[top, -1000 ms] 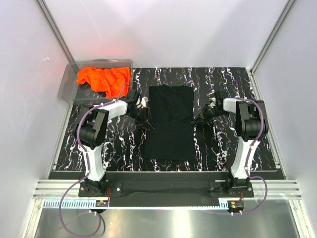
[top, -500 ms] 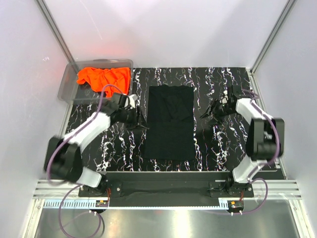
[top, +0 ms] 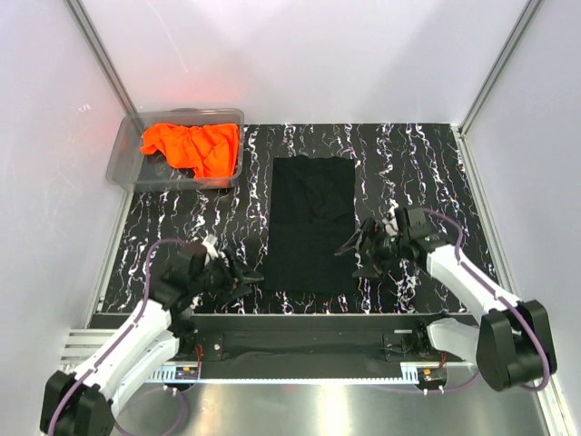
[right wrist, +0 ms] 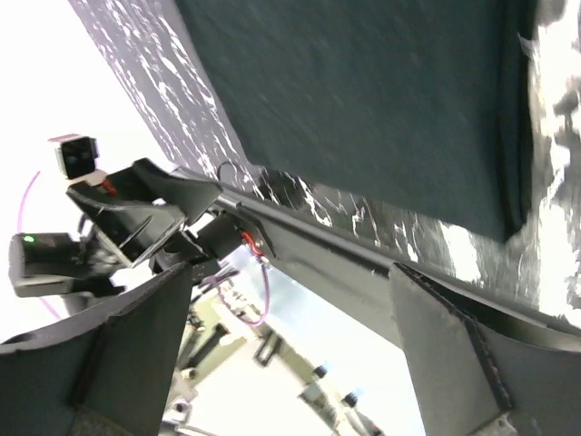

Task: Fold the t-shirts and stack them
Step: Fold the tshirt

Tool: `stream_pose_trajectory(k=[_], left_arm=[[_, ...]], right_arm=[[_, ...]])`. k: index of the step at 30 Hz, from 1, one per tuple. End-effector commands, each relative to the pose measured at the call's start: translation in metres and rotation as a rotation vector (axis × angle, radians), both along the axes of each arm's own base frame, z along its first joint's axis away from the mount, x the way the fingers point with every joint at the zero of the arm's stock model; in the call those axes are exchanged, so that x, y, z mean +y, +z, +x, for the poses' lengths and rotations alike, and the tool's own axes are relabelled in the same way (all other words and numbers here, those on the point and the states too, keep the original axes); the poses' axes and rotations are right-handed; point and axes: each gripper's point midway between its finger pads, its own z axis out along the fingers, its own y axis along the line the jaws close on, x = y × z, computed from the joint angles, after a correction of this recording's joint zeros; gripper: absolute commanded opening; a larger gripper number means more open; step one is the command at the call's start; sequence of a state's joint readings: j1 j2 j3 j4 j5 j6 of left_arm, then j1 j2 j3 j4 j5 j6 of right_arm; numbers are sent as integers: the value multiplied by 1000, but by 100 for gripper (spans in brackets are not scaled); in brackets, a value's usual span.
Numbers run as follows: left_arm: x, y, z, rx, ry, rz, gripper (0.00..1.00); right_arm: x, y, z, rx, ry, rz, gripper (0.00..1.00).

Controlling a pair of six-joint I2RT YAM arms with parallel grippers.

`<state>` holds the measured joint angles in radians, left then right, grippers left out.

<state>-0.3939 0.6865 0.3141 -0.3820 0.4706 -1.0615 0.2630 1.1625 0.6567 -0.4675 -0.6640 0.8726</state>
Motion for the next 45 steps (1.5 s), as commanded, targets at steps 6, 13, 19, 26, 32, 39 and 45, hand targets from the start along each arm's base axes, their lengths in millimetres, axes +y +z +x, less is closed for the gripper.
stream_pose_trajectory(k=[6,13,19,26,32,39,45], left_arm=[[-6,-15,6,126,230,-133,62],[-17,-41,-4,296,252,-47,48],[-25,-43,2,287,281,12,49],[-19,-57,6,310,346,51,49],[-19,-67,9,326,366,73,48],[-16,-73,13,325,380,104,47],[-13,-81,11,349,383,128,44]], right_arm=[[-2,-33,-31,132,-229,-89,65],[-29,-55,-44,196,-432,-194,47],[-47,-73,-51,250,-501,-304,46],[-46,-88,-53,284,-493,-341,48],[-39,-101,-51,302,-490,-315,48],[-34,-105,-46,300,-471,-319,48],[-35,-111,-47,312,-468,-333,52]])
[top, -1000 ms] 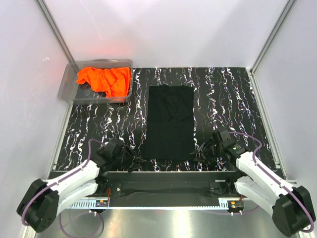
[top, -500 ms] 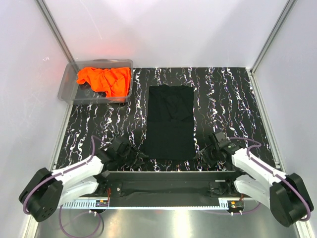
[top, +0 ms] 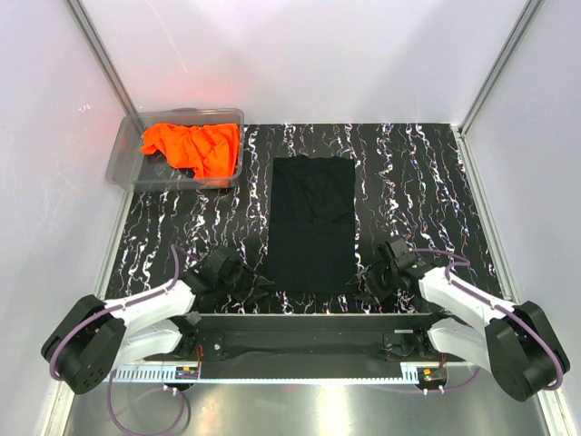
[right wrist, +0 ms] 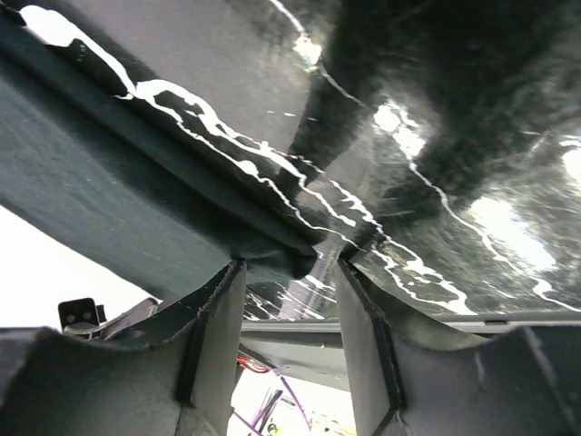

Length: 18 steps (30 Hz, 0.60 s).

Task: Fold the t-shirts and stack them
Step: Fold the tshirt

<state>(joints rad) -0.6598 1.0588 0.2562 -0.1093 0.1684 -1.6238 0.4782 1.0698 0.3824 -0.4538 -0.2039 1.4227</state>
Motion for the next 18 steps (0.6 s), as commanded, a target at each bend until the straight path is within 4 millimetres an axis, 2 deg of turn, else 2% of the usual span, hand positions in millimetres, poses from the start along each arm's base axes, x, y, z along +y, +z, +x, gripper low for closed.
stream_pose_trajectory(k=[1,5,10,14,15,16,18], left_arm=[[14,-16,3,10,29,94,43],[13,-18,4,19,22,99,38],[15,-22,5,25,21,106,32],[17,-23,7,17,21,105,27],[17,-23,8,13,22,104,23],[17,-23,8,10,19,103,19],[18,-23,9,3,16,102,10]], right_arm=[[-8,-13,-2,14,-14,-59,53],[-7,-16,-1,14,-19,-57,52],[-9,-21,-2,27,-25,-69,44],[-12,-24,-5,28,-29,-72,29],[-12,-24,-5,25,-32,-72,27],[-12,-24,-5,25,-30,-71,19],[-10,-22,-3,18,-20,-67,10]])
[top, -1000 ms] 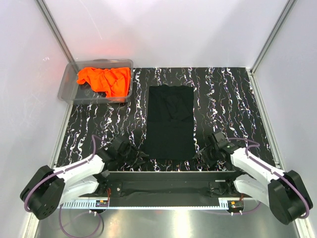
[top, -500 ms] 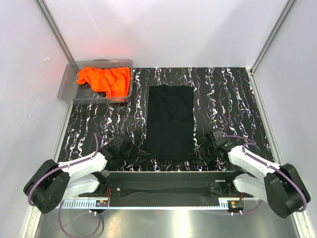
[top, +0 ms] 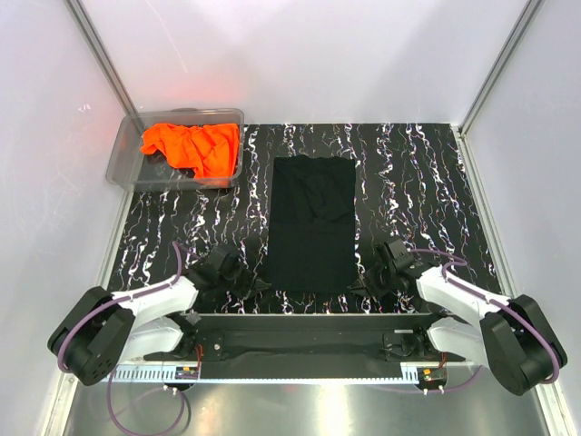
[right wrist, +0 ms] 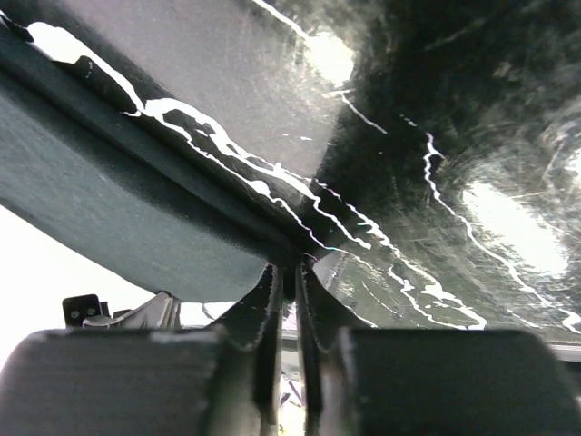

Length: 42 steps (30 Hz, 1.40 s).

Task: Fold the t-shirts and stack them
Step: Fold the tshirt

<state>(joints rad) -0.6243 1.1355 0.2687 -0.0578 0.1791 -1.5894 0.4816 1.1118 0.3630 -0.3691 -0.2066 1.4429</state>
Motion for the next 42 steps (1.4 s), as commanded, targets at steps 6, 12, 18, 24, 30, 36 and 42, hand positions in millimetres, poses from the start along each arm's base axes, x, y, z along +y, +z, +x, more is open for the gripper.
stream_pose_trajectory(k=[6,12,18,24,30,36,42], left_arm=[[16,-10,-9,-3,-38,73,0],[19,11,-17,-54,-69,50,0],[18,36,-32,-115,-84,-10,0],[15,57,-51,-159,-123,-89,0],[22,85,-64,-212,-148,-118,0],[30,101,-75,-231,-159,-131,0],[38,119,-82,-263,-155,-137,0]], right_arm=[[-7,-7,-9,-2,77,-59,0],[8,19,-11,-82,172,-1,0],[21,46,-30,-124,245,15,0],[23,68,-52,-134,283,50,0],[23,87,-74,-140,334,57,0],[28,107,-86,-162,361,80,0],[35,119,-92,-179,379,99,0]])
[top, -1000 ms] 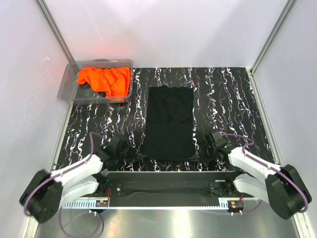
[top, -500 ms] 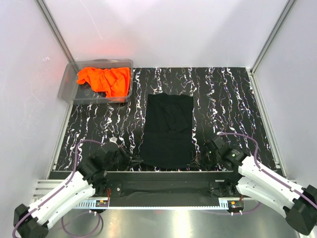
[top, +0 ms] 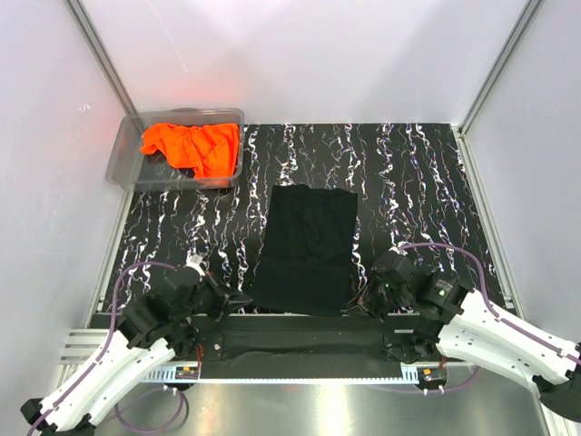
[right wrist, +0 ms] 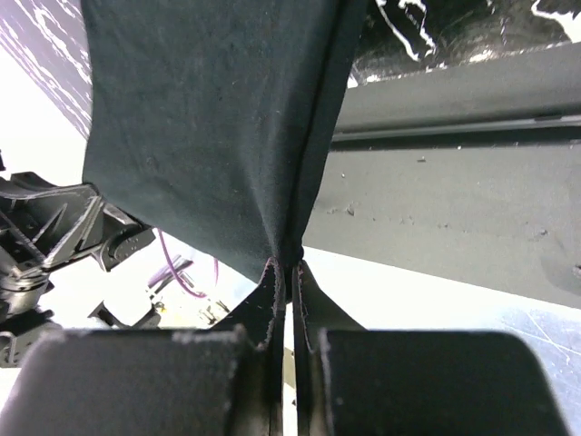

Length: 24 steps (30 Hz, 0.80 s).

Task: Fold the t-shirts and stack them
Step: Fold the tshirt

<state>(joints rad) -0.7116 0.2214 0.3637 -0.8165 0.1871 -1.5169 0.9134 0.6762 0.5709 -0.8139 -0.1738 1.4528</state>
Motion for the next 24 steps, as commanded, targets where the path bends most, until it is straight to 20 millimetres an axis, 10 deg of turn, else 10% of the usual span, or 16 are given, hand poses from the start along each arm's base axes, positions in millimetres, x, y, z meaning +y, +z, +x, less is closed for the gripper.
stream_pose_trajectory(k=[1,10,18,24], left_arm=[[4,25,-4,-38,-10,-12,0],[-5,89,31,-185,-43,114,0],[-32,134,116,-258,-79,261,0],[-40,127,191,-233,-101,262,0]], right_arm=[[1,14,1,-18,-19,-6,0],[12,58,34,-186,-30,-25,0],[-7,78,103,-199,-25,-27,0],[-5,86,156,-198,22,-25,0]])
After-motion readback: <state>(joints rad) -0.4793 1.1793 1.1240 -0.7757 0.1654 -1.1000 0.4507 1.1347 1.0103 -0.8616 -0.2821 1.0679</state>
